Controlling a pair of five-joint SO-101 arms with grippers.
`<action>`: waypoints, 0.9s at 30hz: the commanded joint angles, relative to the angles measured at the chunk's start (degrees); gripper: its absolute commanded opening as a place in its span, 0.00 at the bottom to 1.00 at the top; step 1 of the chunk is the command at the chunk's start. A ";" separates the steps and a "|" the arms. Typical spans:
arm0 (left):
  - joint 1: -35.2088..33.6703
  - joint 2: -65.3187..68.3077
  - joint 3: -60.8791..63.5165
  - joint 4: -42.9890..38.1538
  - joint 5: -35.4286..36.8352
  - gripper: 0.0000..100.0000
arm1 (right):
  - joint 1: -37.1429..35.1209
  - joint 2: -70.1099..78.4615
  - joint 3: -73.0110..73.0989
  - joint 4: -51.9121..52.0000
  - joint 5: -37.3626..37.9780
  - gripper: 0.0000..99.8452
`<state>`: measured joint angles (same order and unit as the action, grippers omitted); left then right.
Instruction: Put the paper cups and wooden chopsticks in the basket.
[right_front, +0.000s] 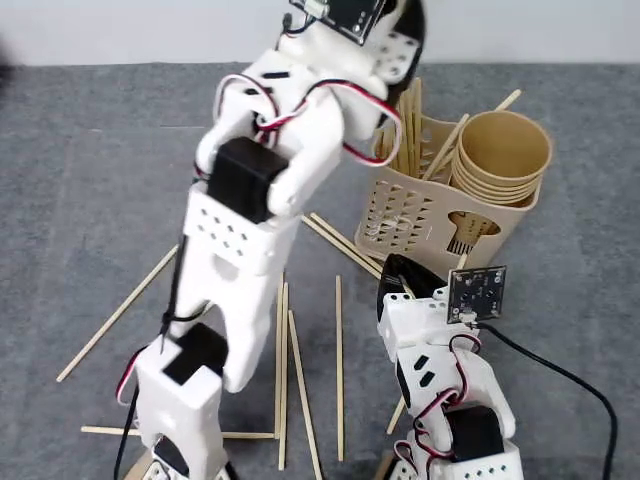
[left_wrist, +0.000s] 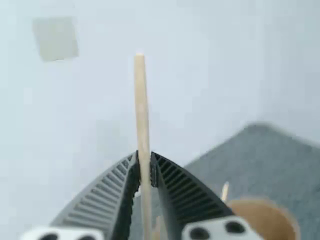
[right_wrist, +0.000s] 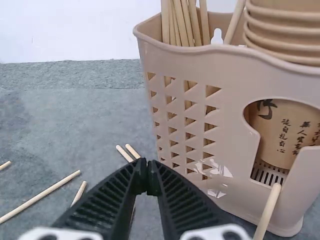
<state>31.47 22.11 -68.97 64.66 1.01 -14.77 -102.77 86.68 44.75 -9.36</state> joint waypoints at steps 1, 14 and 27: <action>1.32 0.35 -2.33 -4.75 3.60 0.01 | 0.04 -0.48 -0.18 -1.45 -0.18 0.01; 0.79 8.53 -2.59 4.84 9.76 0.12 | 0.04 -0.48 -0.18 -1.27 -0.18 0.01; -12.22 7.91 -11.91 34.99 0.70 0.16 | 0.04 -0.48 -0.18 -1.27 -0.18 0.01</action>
<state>22.15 31.60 -78.20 91.47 4.70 -14.77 -102.77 86.68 44.75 -9.36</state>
